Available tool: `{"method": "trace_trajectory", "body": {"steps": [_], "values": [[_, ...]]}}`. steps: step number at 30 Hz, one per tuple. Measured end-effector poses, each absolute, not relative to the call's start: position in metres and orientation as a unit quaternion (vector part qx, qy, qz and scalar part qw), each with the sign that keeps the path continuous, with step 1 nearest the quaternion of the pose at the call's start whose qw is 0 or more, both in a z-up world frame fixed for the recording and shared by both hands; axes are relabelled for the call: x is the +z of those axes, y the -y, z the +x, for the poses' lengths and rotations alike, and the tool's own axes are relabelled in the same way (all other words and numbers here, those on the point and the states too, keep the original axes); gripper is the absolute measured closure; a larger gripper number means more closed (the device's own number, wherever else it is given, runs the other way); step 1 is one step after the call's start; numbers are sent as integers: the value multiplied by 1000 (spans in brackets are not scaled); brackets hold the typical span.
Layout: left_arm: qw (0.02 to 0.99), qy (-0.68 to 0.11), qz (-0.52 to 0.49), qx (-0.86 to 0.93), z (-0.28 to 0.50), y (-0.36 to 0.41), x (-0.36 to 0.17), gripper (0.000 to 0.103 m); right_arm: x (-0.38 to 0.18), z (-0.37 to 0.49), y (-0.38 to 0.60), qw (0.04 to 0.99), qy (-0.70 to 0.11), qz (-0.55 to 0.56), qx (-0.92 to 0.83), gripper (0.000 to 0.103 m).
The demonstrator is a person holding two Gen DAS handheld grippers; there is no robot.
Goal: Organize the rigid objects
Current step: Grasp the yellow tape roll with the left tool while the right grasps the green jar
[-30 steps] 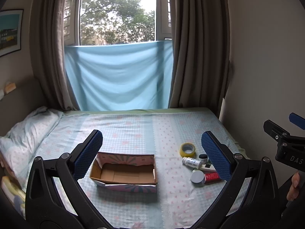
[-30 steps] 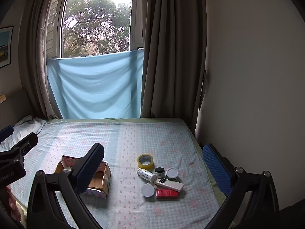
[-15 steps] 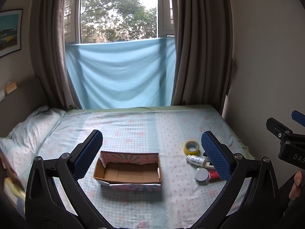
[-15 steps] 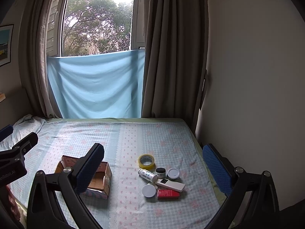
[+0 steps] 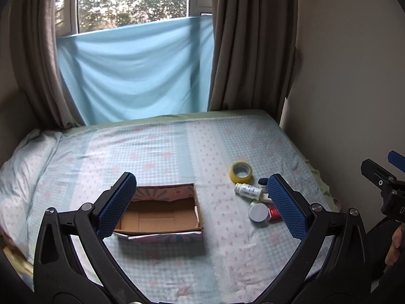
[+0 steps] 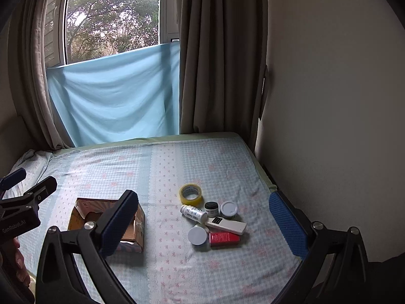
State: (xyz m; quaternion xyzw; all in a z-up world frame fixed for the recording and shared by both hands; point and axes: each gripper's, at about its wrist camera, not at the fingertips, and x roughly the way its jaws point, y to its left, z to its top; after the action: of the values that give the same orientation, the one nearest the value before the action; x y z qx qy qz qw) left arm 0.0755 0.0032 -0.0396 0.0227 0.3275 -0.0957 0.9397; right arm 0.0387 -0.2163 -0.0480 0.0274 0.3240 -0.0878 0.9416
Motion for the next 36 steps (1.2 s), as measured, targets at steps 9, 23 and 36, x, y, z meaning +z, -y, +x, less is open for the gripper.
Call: {"method": "trace_trajectory", "body": {"steps": [9, 23, 36], "values": [[906, -402, 44, -125, 157, 57, -90, 0, -94, 94, 267, 925, -367, 22, -99, 0], [826, -526, 120, -166, 331, 173, -266, 0, -254, 231, 348, 867, -485, 27, -109, 0], [759, -601, 172, -181, 409, 219, -436, 0, -404, 286, 367, 817, -565, 49, -103, 0]]}}
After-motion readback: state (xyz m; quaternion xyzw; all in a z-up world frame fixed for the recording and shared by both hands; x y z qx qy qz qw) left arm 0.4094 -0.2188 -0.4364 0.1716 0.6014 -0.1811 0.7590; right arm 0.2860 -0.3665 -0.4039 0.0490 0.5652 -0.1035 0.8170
